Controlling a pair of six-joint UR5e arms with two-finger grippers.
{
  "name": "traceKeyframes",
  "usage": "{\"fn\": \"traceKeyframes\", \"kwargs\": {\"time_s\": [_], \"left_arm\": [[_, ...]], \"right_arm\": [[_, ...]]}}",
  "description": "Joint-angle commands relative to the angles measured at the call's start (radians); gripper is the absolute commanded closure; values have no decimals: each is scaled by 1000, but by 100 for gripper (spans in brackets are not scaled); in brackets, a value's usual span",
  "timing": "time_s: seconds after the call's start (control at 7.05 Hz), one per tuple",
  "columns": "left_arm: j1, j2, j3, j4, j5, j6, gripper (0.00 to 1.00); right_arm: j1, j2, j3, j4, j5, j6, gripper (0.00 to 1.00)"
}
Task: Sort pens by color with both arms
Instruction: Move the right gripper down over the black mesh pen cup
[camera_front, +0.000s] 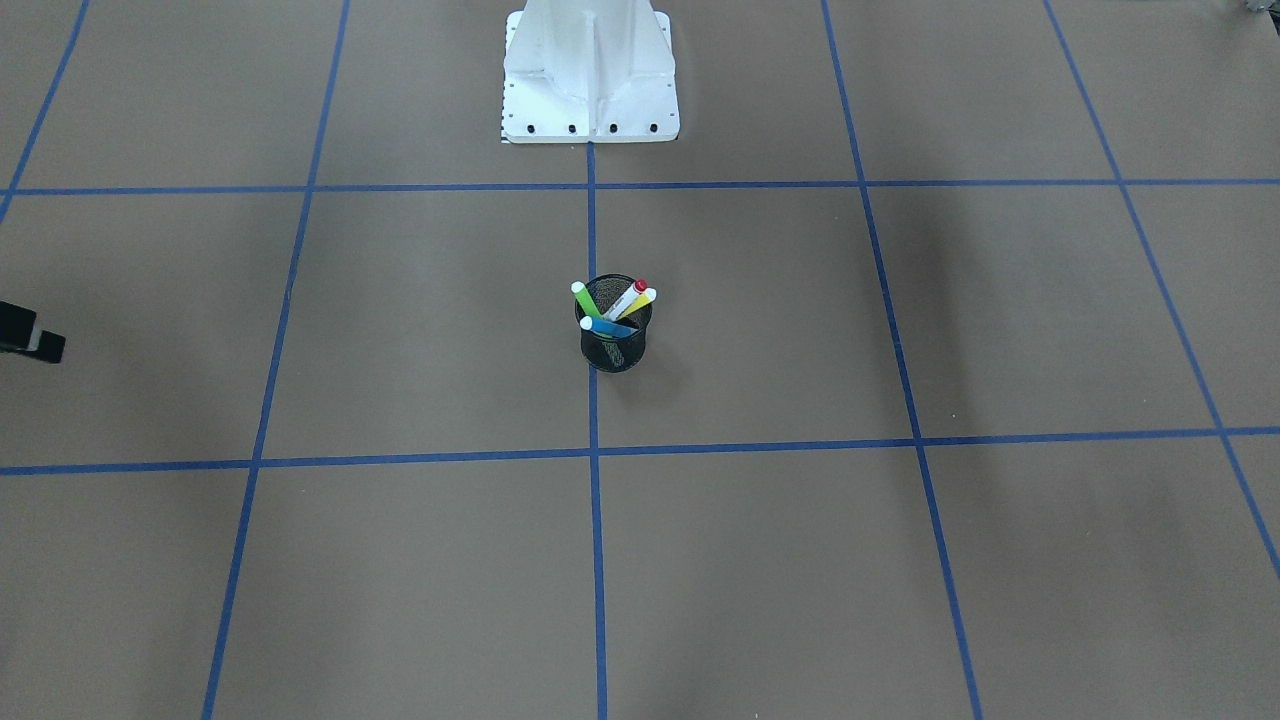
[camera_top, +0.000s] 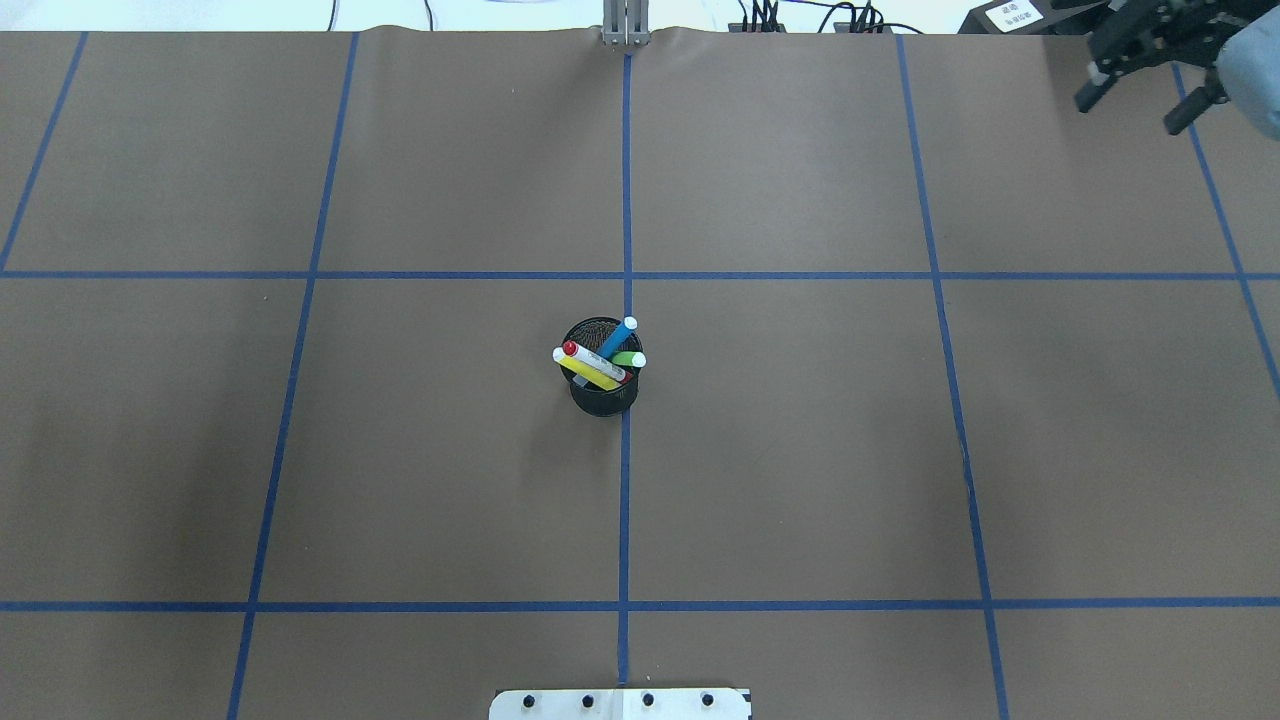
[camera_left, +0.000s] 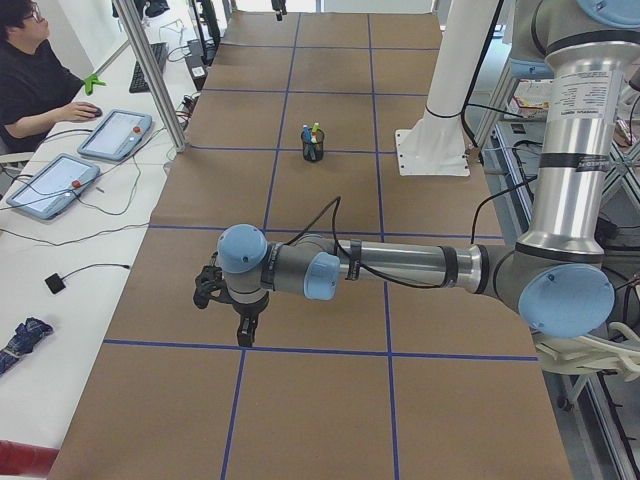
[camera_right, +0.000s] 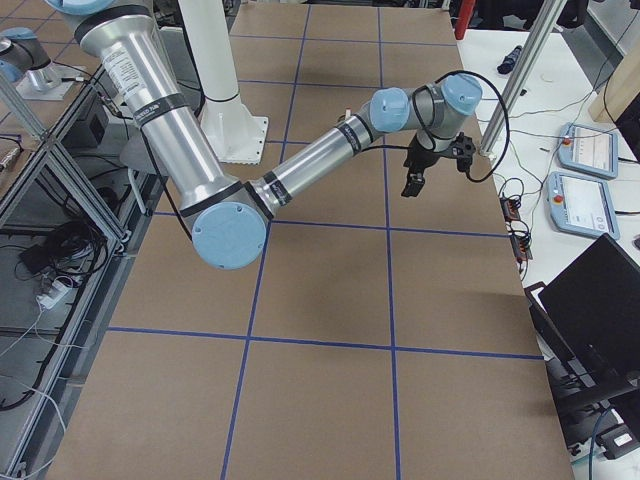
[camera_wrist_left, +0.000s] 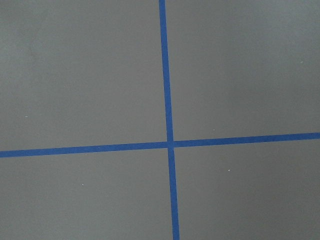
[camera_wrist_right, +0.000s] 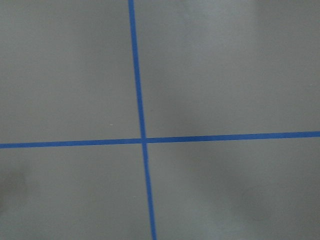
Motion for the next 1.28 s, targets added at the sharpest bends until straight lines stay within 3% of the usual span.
{"fn": "traceKeyframes", "kwargs": {"time_s": [0.0,0.14,0.43,0.85,1.13], "left_arm": [[1,14,-19,-1,-2,0,0],[2,14,-22,-1,-2,0,0],[2,12,-23,-1,-2,0,0],[2,12,-23,1,-2,-3,0],[2,14,-23,1,-2,-3,0]], "right_arm": [[-142,141,-36,14,22,257,0],[-201,193,-76,44,21,321,0],[-307,194,-177,317,16,414,0],[-401,218,-192,400,13,478,1],[-433,277,-305,549,10,583,1]]}}
